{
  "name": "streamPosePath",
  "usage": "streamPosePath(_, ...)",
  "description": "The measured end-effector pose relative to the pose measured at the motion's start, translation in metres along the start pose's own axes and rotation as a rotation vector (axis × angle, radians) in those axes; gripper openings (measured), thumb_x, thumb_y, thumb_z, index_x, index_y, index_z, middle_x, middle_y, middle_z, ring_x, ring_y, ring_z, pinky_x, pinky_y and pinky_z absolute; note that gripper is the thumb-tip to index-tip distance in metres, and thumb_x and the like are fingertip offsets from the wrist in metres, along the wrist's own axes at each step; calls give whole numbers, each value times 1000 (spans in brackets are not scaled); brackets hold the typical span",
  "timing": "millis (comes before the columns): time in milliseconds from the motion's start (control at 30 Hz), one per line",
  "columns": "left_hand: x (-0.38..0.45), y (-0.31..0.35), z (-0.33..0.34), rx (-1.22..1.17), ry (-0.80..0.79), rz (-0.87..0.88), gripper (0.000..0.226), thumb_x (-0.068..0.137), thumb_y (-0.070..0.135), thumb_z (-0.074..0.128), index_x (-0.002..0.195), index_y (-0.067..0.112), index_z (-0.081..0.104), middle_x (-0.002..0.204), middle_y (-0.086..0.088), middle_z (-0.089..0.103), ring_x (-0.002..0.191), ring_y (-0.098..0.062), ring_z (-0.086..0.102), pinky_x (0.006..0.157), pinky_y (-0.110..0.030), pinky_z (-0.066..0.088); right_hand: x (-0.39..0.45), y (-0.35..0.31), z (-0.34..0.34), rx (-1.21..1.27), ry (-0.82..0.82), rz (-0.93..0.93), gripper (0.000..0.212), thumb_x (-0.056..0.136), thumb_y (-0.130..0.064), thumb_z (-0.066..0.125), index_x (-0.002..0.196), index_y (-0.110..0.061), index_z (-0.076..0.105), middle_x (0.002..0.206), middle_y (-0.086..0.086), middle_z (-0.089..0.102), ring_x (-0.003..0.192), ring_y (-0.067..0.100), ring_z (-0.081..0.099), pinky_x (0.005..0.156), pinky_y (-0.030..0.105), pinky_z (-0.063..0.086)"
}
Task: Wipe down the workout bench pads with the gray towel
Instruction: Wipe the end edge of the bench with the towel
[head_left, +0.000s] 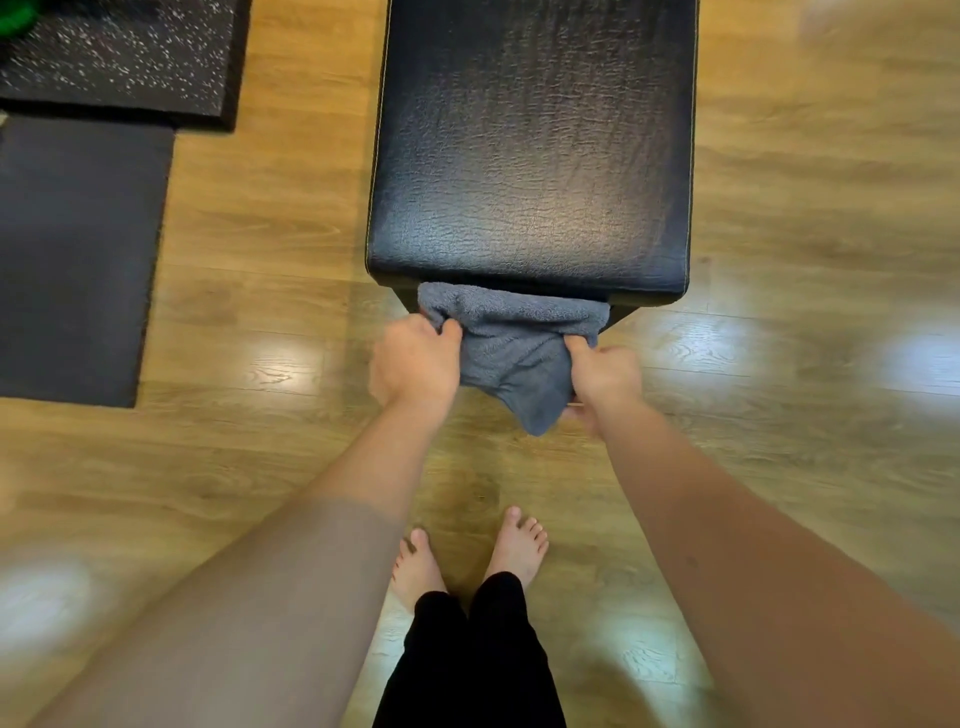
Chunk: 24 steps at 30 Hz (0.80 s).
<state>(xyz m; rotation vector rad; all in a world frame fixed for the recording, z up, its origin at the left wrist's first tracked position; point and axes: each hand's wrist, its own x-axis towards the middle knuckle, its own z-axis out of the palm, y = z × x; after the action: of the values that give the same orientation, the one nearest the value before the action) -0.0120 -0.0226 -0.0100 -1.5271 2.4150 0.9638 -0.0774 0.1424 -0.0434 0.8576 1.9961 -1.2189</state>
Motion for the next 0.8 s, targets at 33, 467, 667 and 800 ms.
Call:
streamPosePath(33, -8, 0, 4, -51, 18, 154, 39, 86, 41, 65, 59, 15, 54, 69, -4, 60, 82, -37, 65, 64, -35, 44, 3, -1, 1, -8, 10, -2, 38, 79, -47, 72, 80, -10, 63, 93, 15, 71, 77, 34, 71, 53, 52, 60)
streamPosePath(467, 9, 6, 35, 662, -205, 736, 59, 87, 35, 68, 139, 24, 44, 138, 0, 52, 130, -26, 44, 112, -41, 29, -15, 13, -3, -967, 259, -1053, 44, 78, -28, 73, 114, -14, 51, 121, 8, 53, 105, 36, 51, 81, 49, 47)
streamPosePath(667, 24, 26, 35, 780, -322, 674, 48, 90, 40, 62, 134, 25, 49, 138, -4, 55, 132, -28, 44, 105, -42, 35, -7, 11, -9, -1192, 208, -962, 57, 84, -44, 65, 132, -21, 46, 122, 5, 56, 109, 34, 52, 90, 47, 42)
streamPosePath(800, 28, 30, 35, 829, -411, 665, 47, 93, 42, 57, 136, 24, 48, 141, -5, 53, 134, -29, 41, 108, -43, 32, 2, 2, -4, -1286, 151, -835, 67, 87, -53, 60, 143, -26, 36, 130, 5, 54, 118, 35, 49, 103, 48, 34)
